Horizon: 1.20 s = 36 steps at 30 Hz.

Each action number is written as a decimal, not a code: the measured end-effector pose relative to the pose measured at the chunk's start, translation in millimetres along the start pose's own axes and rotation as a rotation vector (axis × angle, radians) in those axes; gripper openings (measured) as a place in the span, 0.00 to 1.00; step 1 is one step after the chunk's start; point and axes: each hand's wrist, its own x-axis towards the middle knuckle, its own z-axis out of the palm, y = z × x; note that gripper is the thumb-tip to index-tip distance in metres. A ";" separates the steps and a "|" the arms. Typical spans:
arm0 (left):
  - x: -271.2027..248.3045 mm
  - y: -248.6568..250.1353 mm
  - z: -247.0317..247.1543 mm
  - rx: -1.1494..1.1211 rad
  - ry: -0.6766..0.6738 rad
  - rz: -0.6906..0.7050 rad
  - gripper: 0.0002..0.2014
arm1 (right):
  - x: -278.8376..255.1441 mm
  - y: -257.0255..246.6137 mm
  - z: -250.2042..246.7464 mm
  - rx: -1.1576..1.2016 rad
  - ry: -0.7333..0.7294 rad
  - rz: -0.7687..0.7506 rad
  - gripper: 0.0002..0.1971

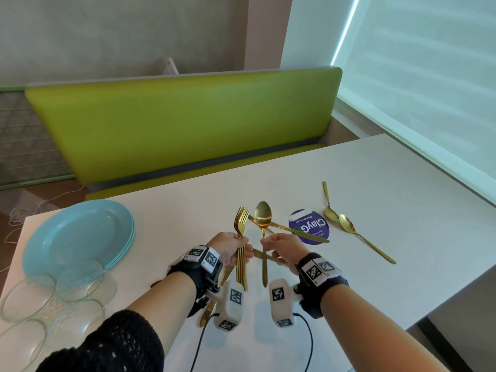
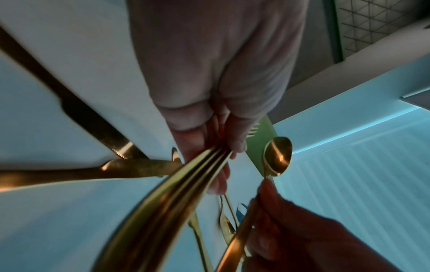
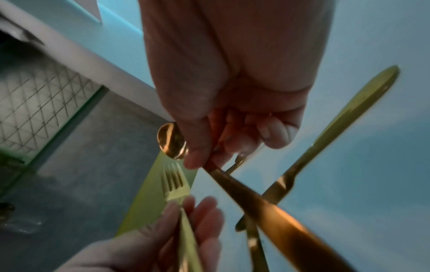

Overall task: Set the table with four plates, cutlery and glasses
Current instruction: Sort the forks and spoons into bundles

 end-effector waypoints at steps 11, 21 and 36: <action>1.4 5.0 1.2 0.011 -0.073 0.002 0.08 | 11.3 -3.0 19.2 0.059 -0.122 0.047 0.08; 15.1 9.4 -11.1 0.019 -0.015 -0.026 0.07 | 27.8 -16.4 30.3 -0.039 -0.155 0.009 0.05; 37.2 18.0 -36.2 0.076 0.097 -0.071 0.09 | 77.4 -14.2 5.6 -1.139 0.273 -0.051 0.15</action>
